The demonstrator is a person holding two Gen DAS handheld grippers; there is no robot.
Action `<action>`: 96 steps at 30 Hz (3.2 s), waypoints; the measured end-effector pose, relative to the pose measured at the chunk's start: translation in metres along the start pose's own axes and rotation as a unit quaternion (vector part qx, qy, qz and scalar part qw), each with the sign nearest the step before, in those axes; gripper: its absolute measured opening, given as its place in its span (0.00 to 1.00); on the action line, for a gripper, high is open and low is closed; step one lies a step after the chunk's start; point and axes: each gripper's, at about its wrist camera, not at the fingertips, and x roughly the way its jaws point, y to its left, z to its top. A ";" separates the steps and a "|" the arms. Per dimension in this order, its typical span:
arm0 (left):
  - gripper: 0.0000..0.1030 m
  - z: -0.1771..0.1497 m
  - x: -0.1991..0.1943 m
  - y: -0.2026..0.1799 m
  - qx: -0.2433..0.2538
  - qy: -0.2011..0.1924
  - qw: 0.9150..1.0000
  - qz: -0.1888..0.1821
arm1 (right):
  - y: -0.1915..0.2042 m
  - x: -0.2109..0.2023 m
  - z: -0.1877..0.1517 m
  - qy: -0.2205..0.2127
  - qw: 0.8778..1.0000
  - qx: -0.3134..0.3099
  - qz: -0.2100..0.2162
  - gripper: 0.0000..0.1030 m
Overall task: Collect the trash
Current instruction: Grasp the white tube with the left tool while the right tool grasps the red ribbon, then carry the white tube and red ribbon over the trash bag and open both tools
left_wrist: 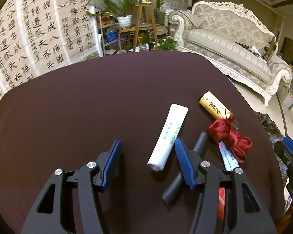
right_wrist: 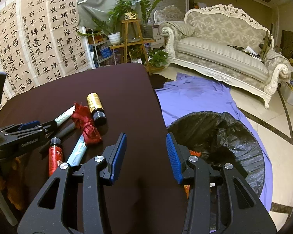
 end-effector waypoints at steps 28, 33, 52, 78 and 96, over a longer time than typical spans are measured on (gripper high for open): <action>0.16 -0.020 -0.017 0.047 0.002 -0.015 1.000 0.027 | 0.072 0.029 0.011 0.038 0.996 -0.067 0.051 0.28; 0.16 -0.026 -0.024 0.056 -0.014 -0.019 0.999 0.030 | 0.079 0.028 0.008 0.044 0.995 -0.075 0.050 0.13; 0.16 -0.034 -0.067 0.029 -0.012 -0.069 0.998 -0.003 | 0.037 -0.028 -0.004 -0.003 1.000 -0.030 0.010 0.11; 0.16 -0.024 -0.061 -0.139 0.107 -0.088 0.986 -0.095 | -0.092 -0.060 -0.030 -0.043 0.992 0.064 -0.098 0.11; 0.16 -0.019 -0.034 -0.194 0.141 -0.073 0.983 -0.095 | -0.128 -0.043 -0.034 -0.032 0.989 0.091 -0.108 0.11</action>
